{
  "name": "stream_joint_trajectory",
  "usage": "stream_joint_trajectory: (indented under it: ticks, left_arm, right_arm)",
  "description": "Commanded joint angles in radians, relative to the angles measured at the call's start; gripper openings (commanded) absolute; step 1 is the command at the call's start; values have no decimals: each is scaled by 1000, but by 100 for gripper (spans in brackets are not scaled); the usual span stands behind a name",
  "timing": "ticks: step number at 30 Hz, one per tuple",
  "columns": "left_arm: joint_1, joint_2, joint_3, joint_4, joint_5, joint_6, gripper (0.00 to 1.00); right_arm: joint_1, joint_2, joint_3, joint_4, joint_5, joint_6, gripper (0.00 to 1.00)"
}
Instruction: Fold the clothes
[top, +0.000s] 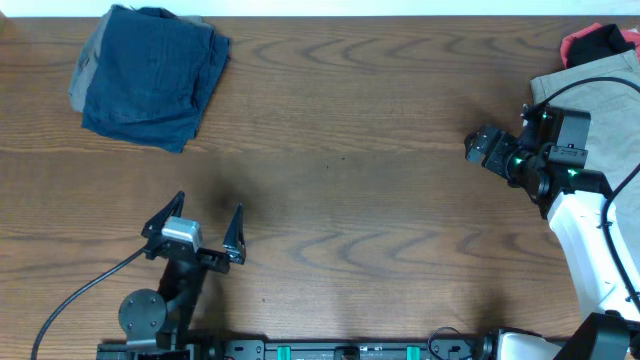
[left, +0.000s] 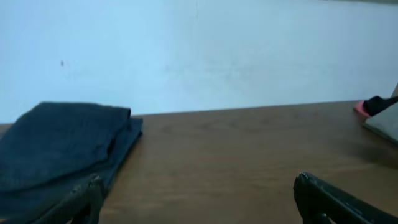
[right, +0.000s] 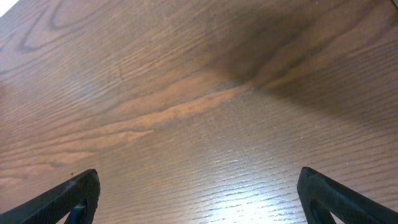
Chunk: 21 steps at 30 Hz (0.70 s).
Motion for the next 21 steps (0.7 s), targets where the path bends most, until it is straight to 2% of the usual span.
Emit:
stream_joint_trajectory:
  ticks: [1,12,21]
  left_arm:
    - [-3,-27,-39,57,-43,6,98]
    - [-3,-27,-187,210,-157,3,98]
    - [-3,-27,-184,169,-240,3,98]
  right_arm:
    - [0,8,14,-2,-3,-2,99]
    - [0,8,14,-3,-3,-2,99]
    - [0,8,14,-5,-3,-2,99]
